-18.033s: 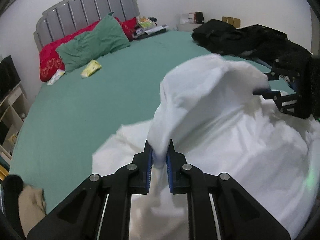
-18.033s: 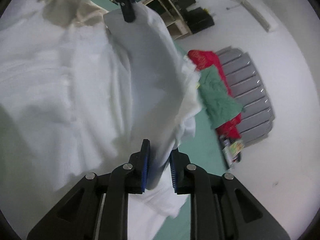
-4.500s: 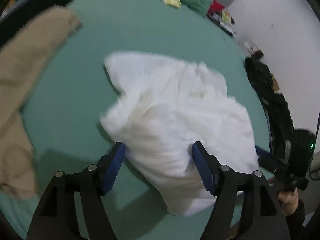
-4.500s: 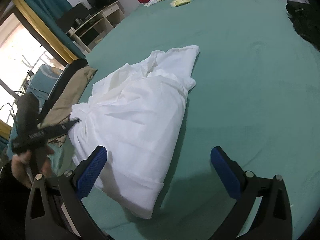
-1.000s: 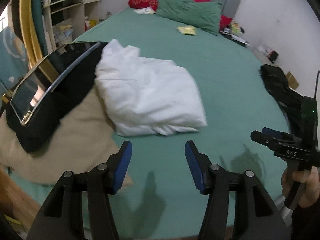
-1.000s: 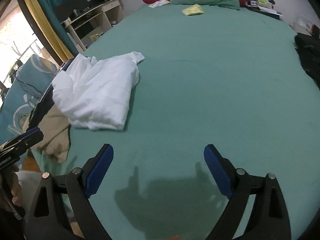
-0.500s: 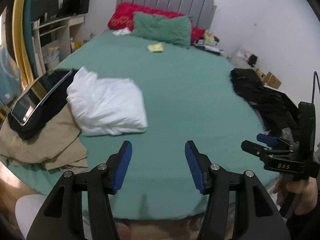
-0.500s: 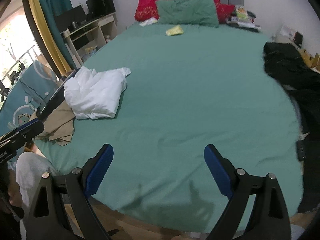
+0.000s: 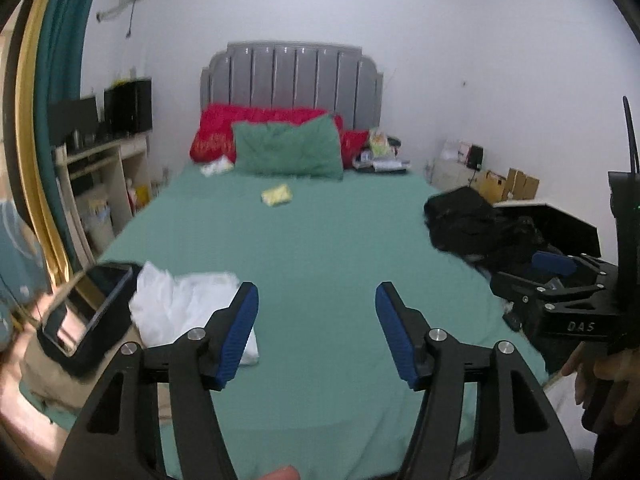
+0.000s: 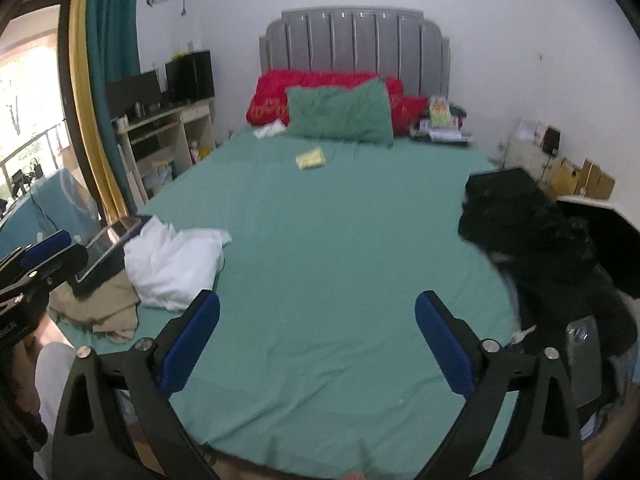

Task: Fold large clothes

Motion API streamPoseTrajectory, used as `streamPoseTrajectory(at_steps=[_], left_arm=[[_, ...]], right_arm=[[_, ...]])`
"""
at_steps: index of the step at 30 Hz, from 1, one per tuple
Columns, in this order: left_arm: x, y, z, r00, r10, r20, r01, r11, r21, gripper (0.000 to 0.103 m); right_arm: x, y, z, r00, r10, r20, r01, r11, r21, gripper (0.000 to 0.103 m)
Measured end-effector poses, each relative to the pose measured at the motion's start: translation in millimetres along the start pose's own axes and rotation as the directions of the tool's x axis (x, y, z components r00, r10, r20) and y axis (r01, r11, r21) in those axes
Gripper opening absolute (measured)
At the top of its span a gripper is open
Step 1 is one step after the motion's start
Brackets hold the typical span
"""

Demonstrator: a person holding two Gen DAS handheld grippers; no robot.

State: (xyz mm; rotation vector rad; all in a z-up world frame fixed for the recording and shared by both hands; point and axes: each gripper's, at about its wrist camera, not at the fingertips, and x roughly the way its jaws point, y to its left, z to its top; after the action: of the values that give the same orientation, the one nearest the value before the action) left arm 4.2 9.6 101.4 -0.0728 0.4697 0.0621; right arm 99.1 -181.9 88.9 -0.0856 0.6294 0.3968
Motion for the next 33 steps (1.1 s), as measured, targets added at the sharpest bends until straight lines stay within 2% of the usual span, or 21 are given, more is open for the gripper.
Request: streamPoseTrajectory(at_steps=[4,8,19,33], left_arm=[[-5.1,2.6,7.7,0.999,0.009,0.048,-0.008,0.999,-0.033,0.065],[0.8,10.6,4.8,0.999,0.015,0.042,-0.012,0.998,-0.056,0.065],[20.3,33.8,-10.9,0.994,0.105,0.004,-0.104,0.992,-0.072,0.065],[27.8,44.3,-16.4,0.993,0.115,-0.013,-0.116,0.987,-0.113,0.065]], right_arm=[[-13.4,1.5,9.9,0.999,-0.004,0.052,0.004,1.000,-0.011,0.101],[-9.9,4.6,12.7,0.998,-0.001,0.066,0.002,1.000,-0.016,0.101],[28.3,18.1,1.5,0.999,0.034,0.040,-0.033,0.999,-0.032,0.101],[43.4,29.6,-0.7,0.998,0.056,0.020,-0.055,0.997,-0.047,0.101]])
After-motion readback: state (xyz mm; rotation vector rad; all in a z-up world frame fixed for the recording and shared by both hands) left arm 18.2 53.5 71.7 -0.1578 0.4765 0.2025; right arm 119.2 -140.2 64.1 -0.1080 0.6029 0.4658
